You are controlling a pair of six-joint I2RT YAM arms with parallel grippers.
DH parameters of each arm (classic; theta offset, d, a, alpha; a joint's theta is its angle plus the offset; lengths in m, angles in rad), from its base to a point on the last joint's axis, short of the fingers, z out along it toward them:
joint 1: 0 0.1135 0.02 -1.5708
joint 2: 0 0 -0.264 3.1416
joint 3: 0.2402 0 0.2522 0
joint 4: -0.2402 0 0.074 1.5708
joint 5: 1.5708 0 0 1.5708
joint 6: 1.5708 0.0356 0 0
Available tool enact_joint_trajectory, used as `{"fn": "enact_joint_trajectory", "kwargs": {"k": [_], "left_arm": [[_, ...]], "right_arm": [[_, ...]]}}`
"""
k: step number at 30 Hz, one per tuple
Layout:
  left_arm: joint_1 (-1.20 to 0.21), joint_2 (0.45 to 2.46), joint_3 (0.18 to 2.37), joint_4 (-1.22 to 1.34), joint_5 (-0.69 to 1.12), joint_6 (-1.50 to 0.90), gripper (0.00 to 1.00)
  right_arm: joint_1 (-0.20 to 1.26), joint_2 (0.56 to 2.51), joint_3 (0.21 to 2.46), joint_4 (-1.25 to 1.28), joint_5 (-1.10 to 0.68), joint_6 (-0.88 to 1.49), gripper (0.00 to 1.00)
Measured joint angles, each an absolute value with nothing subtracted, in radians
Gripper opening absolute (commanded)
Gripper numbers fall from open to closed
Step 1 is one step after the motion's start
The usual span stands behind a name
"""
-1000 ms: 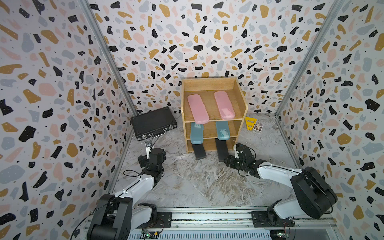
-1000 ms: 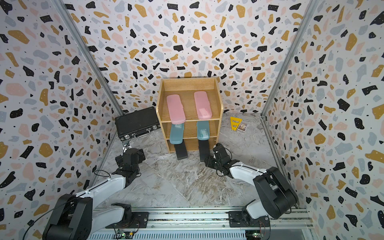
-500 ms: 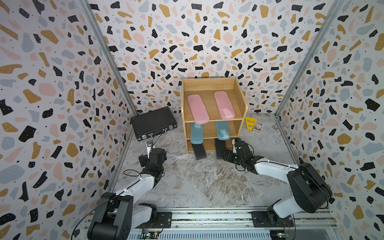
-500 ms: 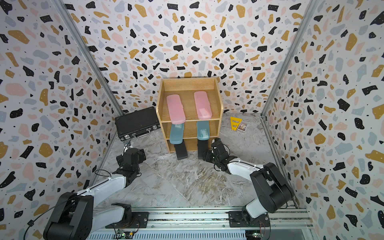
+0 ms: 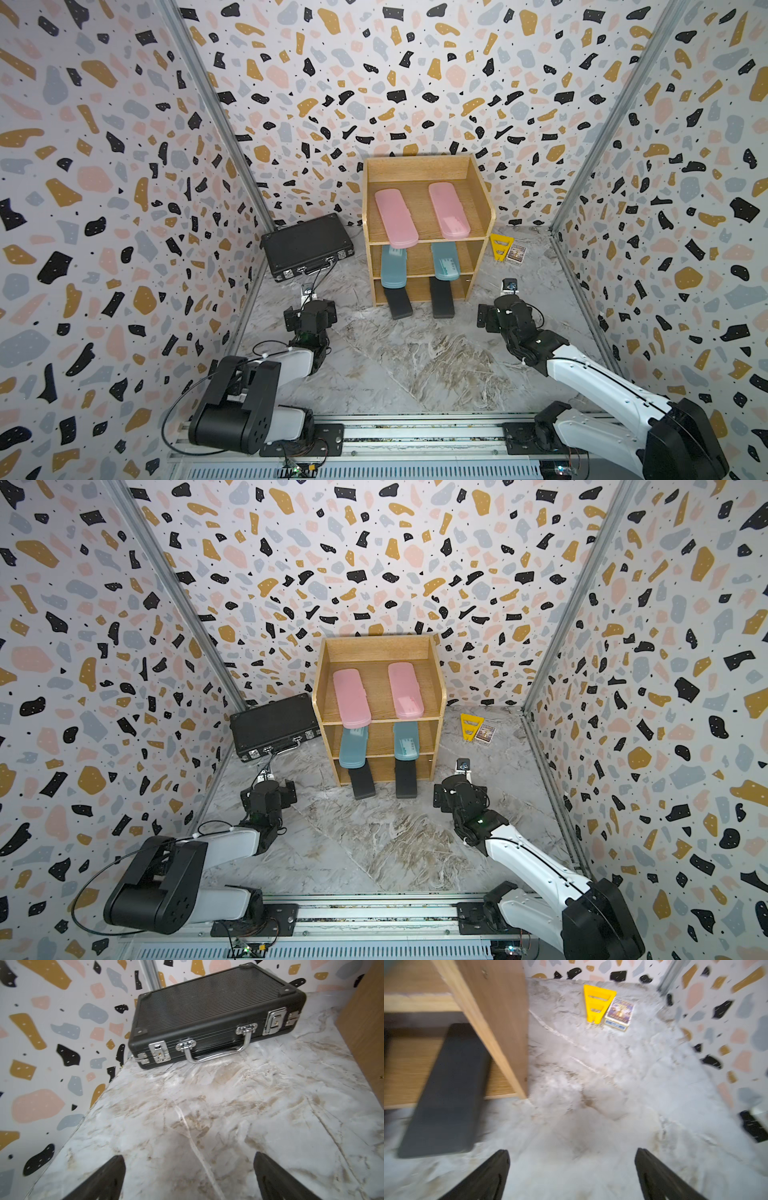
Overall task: Place the pencil cases on the shelf according to color
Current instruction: Reset both arms
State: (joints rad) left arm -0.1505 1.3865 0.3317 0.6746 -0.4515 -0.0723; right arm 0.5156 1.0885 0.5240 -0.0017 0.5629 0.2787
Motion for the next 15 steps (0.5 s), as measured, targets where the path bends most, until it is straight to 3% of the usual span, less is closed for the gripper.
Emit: {"fn": "enact_joint_trajectory", "kwargs": {"k": [7,11,15], "left_arm": [[-0.145,1.426,0.315,0.786,-0.393,-0.04,1.0],[-0.145,1.426,0.314,0.808,-0.38,-0.037,1.0],[-0.145,1.426,0.314,0.81,-0.374,-0.037,1.0]], "right_arm": [[0.34,1.338,0.525,0.29,0.624,0.043,1.0],[0.308,1.502,0.498,0.525,0.659,-0.056,1.0],[0.268,1.537,0.402,0.696,0.649,-0.09,1.0]]}}
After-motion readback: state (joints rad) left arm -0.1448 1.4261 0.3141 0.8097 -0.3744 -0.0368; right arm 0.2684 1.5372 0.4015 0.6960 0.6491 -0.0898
